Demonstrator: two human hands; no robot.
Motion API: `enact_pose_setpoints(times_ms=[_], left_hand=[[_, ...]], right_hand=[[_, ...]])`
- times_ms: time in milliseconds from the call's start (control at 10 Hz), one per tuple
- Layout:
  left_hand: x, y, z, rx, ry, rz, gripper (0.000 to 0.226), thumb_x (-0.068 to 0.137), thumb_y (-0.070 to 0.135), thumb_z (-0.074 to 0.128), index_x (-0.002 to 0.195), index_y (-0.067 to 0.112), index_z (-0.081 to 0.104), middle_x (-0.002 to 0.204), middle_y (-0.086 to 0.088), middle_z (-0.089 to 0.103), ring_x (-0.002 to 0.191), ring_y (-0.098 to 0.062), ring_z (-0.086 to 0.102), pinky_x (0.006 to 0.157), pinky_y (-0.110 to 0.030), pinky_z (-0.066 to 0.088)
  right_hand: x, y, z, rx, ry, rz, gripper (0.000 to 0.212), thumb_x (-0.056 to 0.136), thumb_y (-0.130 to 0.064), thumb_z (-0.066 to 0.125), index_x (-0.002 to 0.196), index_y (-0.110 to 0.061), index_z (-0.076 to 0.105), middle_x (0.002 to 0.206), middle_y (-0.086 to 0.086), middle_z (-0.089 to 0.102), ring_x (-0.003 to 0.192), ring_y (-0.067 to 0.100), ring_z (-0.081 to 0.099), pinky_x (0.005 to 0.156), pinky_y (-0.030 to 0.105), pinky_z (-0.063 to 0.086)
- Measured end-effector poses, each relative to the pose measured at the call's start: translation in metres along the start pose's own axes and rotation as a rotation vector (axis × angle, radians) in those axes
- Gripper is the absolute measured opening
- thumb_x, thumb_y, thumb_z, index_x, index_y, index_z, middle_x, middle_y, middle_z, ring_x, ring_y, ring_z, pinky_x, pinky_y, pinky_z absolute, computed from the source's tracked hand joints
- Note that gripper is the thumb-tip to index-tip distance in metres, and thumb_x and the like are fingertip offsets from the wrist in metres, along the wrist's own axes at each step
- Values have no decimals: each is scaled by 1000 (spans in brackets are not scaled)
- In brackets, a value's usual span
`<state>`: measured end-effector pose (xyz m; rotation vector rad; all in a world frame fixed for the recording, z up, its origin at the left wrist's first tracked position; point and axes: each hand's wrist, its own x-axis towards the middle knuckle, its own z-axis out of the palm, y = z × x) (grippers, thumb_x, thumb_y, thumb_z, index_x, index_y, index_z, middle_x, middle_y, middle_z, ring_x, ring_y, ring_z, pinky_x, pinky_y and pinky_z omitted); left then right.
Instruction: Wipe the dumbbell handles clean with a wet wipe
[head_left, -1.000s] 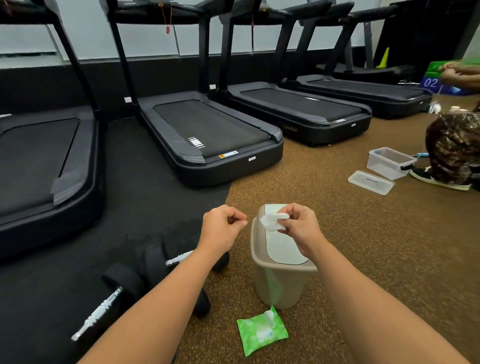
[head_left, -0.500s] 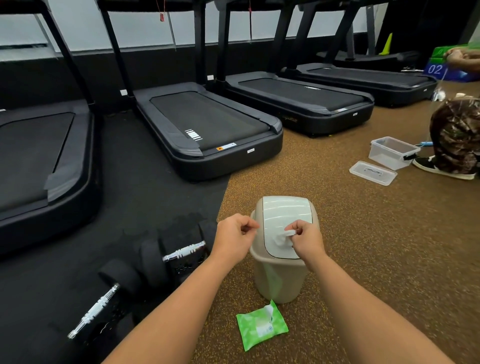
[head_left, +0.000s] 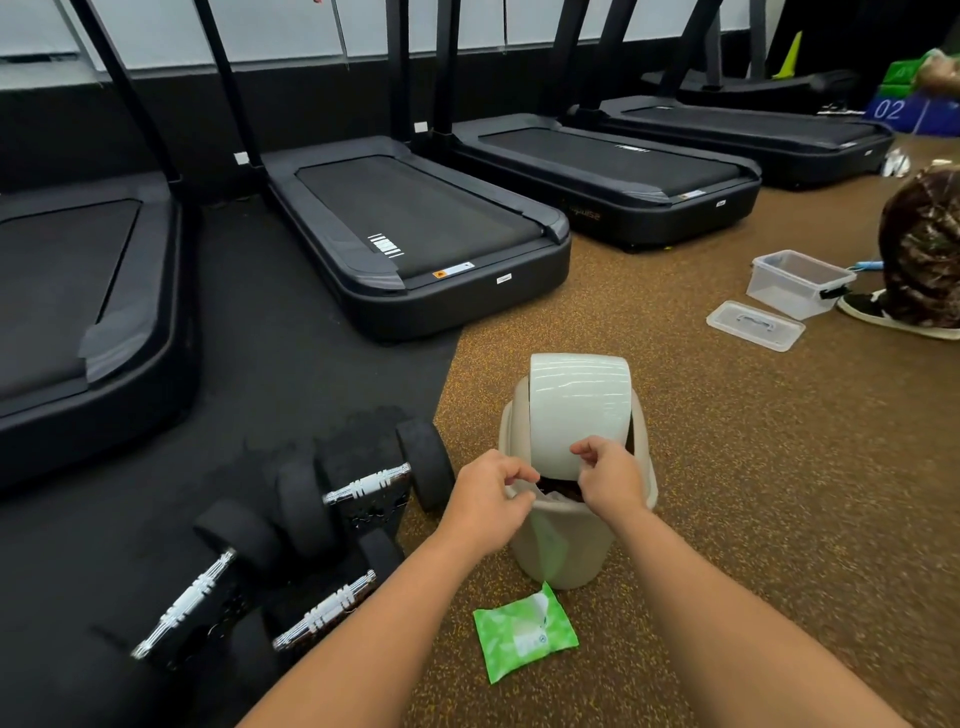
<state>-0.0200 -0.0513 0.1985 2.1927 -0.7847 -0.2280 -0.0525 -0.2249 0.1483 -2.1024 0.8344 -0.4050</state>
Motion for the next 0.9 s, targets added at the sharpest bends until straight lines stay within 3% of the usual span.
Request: enact_pose_setpoints(times_ms=[500,900], left_hand=[[-3,-8,-3,7,-6,-13,18,83,11,65,96,23,72,94,5,60,91,-13,58,83,-22,47],[-12,-6,-53,-18,144,-62,14,86,14,65,95,20,74,89,8,69,82,-3,60,78,-15,46]], right_hand=[[-2,-4,-2,-64,-33,1,30,87,2,50,108,-12,66,112,5,67,107,22,58,94,29,43],[-8,-47,3,-20,-38,-126,19,85,-8,56,95,-13,71,89,4,71,85,20,62,74,21,41]])
